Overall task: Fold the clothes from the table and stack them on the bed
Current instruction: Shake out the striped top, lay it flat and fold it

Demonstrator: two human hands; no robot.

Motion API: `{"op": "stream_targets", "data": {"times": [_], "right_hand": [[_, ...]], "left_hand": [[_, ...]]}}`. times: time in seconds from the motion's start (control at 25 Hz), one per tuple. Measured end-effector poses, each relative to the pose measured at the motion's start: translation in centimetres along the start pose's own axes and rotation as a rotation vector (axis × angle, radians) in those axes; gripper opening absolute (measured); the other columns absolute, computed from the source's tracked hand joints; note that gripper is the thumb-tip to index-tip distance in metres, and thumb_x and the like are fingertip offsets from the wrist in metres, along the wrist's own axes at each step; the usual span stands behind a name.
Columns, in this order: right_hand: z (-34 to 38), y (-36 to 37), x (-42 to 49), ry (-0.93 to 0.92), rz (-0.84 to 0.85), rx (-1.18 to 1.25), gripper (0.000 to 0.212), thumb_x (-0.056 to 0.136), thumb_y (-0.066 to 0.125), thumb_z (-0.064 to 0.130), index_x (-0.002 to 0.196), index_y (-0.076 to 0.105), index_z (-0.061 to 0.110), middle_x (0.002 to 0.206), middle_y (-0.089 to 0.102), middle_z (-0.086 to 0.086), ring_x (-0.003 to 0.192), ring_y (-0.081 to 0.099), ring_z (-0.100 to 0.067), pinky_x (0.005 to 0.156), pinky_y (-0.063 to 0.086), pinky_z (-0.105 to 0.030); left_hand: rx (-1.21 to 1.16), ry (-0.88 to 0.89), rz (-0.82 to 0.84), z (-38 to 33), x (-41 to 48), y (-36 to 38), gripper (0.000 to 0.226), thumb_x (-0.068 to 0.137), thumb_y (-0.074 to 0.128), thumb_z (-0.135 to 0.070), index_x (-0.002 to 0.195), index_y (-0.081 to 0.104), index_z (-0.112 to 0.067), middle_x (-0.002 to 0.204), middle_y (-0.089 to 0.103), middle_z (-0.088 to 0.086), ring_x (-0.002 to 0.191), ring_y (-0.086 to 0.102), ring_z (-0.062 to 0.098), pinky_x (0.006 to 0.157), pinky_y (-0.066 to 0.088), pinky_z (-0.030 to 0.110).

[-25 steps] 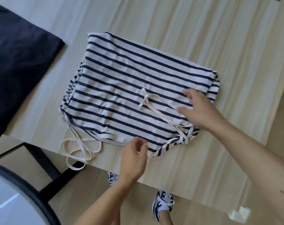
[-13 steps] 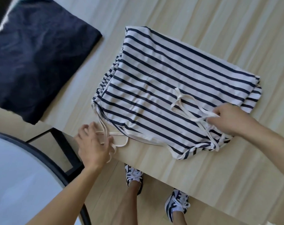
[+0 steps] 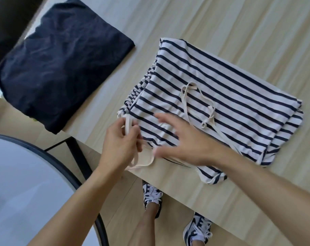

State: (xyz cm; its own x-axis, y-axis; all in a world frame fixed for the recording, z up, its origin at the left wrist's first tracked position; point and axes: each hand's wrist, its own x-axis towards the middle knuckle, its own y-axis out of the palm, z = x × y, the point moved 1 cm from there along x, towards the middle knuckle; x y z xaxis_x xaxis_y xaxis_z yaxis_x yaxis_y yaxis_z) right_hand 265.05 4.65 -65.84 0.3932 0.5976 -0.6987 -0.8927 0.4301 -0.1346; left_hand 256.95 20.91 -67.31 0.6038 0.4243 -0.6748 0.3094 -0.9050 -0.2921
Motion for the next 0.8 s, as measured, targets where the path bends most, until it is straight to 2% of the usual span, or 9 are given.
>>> {"op": "stream_targets", "data": {"times": [0.08,0.16,0.2,0.28,0.36,0.48,0.64,0.72,0.8], "right_hand": [[0.0,3.4,0.4,-0.061,0.100,0.191,0.075,0.077,0.084,0.037,0.140,0.044,0.044,0.135,0.060,0.015,0.127,0.053,-0.001,0.109,0.041,-0.034],[-0.2,4.3,0.9,-0.060,-0.069,0.412,0.025,0.086,0.078,0.021,0.103,0.067,0.036,0.096,0.072,0.001,0.093,0.069,-0.015,0.097,0.052,-0.041],[-0.6,3.6,1.0,-0.041,-0.172,0.483,0.013,0.092,0.071,0.017,0.091,0.071,0.029,0.081,0.068,-0.003,0.078,0.066,-0.019,0.090,0.053,-0.044],[-1.4,0.5,0.2,0.003,-0.333,0.498,0.017,0.099,0.060,0.019,0.085,0.069,0.013,0.070,0.062,-0.003,0.073,0.061,-0.019,0.092,0.052,-0.046],[-2.2,-3.4,-1.1,0.020,-0.418,0.517,0.023,0.100,0.057,0.022,0.079,0.064,0.013,0.074,0.066,-0.003,0.083,0.064,-0.021,0.099,0.050,-0.047],[-3.6,-8.1,-2.2,0.008,-0.513,0.536,0.019,0.099,0.057,0.021,0.081,0.064,0.018,0.087,0.070,-0.005,0.095,0.066,-0.022,0.106,0.048,-0.049],[-5.5,-11.7,-2.3,0.044,-0.562,0.614,0.011,0.100,0.058,0.026,0.096,0.066,0.020,0.100,0.074,-0.004,0.113,0.069,-0.024,0.108,0.047,-0.047],[-6.9,-11.6,-2.0,0.265,-0.514,0.325,0.024,0.098,0.060,0.033,0.117,0.065,0.020,0.115,0.071,-0.004,0.122,0.063,-0.028,0.110,0.044,-0.048],[-8.0,-9.8,-1.7,0.473,-0.466,0.013,0.057,0.094,0.063,0.042,0.145,0.046,0.022,0.140,0.056,-0.002,0.134,0.051,-0.028,0.109,0.040,-0.042]], "left_hand": [[-0.141,-0.059,0.170,-3.6,-0.3,0.5,0.010,0.100,0.058,-0.011,0.109,0.062,-0.009,0.081,0.070,0.008,0.062,0.068,0.018,0.059,0.056,0.027],[-0.211,-0.126,0.321,-6.5,-0.2,1.0,0.015,0.099,0.060,-0.013,0.113,0.063,-0.009,0.097,0.074,0.011,0.075,0.074,0.025,0.068,0.061,0.033],[-0.151,-0.113,0.364,-7.8,-0.1,1.2,0.015,0.099,0.060,-0.016,0.112,0.064,-0.010,0.102,0.074,0.012,0.080,0.076,0.026,0.072,0.063,0.034],[0.098,0.014,0.393,-10.1,0.2,1.8,0.015,0.099,0.061,-0.023,0.110,0.067,-0.015,0.103,0.075,0.007,0.083,0.076,0.018,0.073,0.064,0.031],[0.348,0.182,0.394,-12.3,0.6,2.5,0.022,0.097,0.061,-0.031,0.116,0.067,-0.021,0.105,0.073,-0.004,0.087,0.074,0.011,0.077,0.063,0.029],[0.577,0.360,0.541,-14.5,1.2,3.6,0.046,0.096,0.061,-0.043,0.138,0.058,-0.026,0.135,0.063,-0.010,0.117,0.060,0.003,0.105,0.047,0.029],[0.742,0.394,0.683,-13.7,2.9,5.3,0.065,0.098,0.059,-0.038,0.156,0.031,-0.032,0.151,0.051,-0.005,0.135,0.050,0.011,0.116,0.037,0.038],[0.831,0.389,0.645,-11.4,4.5,5.9,0.064,0.101,0.057,-0.029,0.158,0.029,-0.030,0.151,0.052,0.002,0.134,0.052,0.019,0.116,0.039,0.042],[0.848,0.326,0.614,-8.2,6.0,6.4,0.061,0.102,0.055,-0.020,0.157,0.031,-0.026,0.146,0.056,0.006,0.130,0.056,0.021,0.112,0.042,0.036]]}}
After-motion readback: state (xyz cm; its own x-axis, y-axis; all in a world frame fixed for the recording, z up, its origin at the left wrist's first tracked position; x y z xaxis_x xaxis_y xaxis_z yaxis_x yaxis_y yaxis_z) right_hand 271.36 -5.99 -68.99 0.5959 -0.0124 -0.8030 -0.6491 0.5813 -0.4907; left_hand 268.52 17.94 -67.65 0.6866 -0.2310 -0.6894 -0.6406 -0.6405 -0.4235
